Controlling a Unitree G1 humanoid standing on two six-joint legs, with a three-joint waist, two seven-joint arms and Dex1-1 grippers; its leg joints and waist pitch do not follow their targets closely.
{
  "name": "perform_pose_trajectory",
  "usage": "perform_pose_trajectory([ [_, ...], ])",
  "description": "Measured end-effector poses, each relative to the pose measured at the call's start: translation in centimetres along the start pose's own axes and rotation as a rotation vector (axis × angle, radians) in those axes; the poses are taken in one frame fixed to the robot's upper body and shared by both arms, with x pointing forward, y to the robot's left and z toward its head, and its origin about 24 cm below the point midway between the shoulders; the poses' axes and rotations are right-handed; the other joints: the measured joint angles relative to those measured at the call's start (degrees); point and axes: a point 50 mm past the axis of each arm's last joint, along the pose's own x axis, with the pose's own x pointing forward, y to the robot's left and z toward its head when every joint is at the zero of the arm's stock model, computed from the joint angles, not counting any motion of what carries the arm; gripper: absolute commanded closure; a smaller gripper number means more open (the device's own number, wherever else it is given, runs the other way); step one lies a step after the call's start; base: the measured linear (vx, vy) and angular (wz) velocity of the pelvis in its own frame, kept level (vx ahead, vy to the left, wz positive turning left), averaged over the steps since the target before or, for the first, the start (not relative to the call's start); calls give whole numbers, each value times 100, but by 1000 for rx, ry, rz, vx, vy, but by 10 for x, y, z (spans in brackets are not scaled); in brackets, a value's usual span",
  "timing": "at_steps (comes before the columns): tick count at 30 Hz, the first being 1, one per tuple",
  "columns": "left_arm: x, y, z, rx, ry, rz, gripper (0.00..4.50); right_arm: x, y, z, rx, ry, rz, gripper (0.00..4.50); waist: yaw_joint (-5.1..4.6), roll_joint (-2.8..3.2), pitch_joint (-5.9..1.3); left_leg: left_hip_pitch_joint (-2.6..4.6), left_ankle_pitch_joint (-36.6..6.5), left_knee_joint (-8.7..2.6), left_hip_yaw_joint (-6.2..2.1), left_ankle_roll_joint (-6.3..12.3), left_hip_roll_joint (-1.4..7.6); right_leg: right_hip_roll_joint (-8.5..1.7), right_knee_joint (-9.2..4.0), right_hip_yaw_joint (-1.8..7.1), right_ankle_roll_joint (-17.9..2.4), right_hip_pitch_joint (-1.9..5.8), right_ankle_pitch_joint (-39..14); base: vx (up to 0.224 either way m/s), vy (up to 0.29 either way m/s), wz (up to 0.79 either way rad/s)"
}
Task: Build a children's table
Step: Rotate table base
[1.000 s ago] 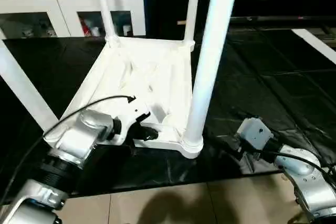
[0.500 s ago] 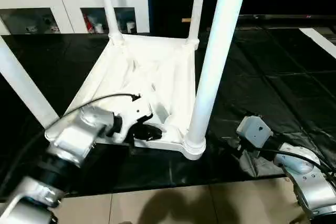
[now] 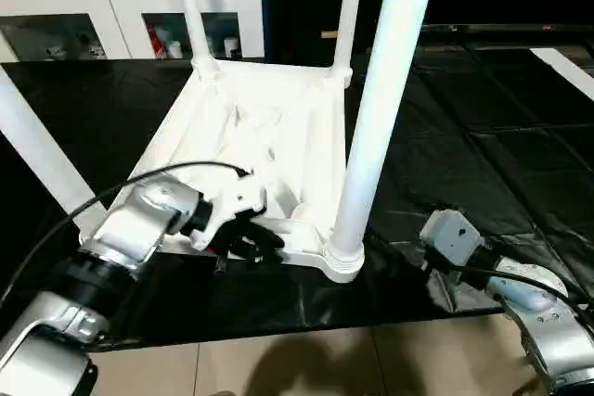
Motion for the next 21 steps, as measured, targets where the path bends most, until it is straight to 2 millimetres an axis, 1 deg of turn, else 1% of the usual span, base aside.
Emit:
perform_pose_trajectory([
  [4, 6, 4, -3, 23, 26, -2, 322, -2, 0, -1, 0, 8, 1, 0, -3, 41, -5, -1, 0, 3, 0, 0, 0, -1, 0, 0, 2, 0, 4, 0, 0, 0],
  [7, 8, 8, -2, 36, 30, 6, 322, -3, 0, -1, -3, 11, 1, 0, -6, 55, -9, -5, 1, 4, 0, 0, 2, 0, 1, -1, 2, 0, 6, 0, 0, 0],
  [8, 8, 8, -2, 38, 32, 7, 339, -3, 1, -1, -5, 9, 2, 0, -11, 60, -11, -6, 0, 3, 0, 0, 2, 0, 1, -1, 1, -1, 6, 0, 0, 0],
  [10, 8, 9, -4, 40, 33, 7, 339, -5, 2, -2, -2, 13, 4, 0, -14, 67, -14, -8, 0, 2, -1, 0, 2, 0, 1, -2, 2, 0, 6, 0, 0, 0],
  [12, 8, 9, -6, 34, 35, 6, 369, -5, 3, -3, 1, 17, 4, 0, -14, 70, -12, -7, 1, 4, 0, 0, 2, 0, 1, -2, 1, -1, 6, 0, 0, 0],
  [15, 8, 9, -7, 34, 32, -12, 380, -6, 3, -3, -1, 18, 4, 0, -6, 71, -12, -5, 1, 7, -1, 1, 2, -1, 1, -2, 0, 0, 7, 0, 0, 0],
  [18, 8, 9, -8, 42, 31, -23, 409, -6, 3, -3, -1, 19, 4, 0, -5, 71, -12, -5, 1, 8, -1, 1, 2, -1, 1, -2, 0, 0, 8, 0, 0, 0],
  [21, 7, 10, -8, 45, 35, -19, 424, -6, 3, -3, -2, 19, 4, 0, -3, 70, -12, -6, 1, 8, -1, 1, 2, -1, 1, -2, 0, 0, 8, 0, 0, 0],
])
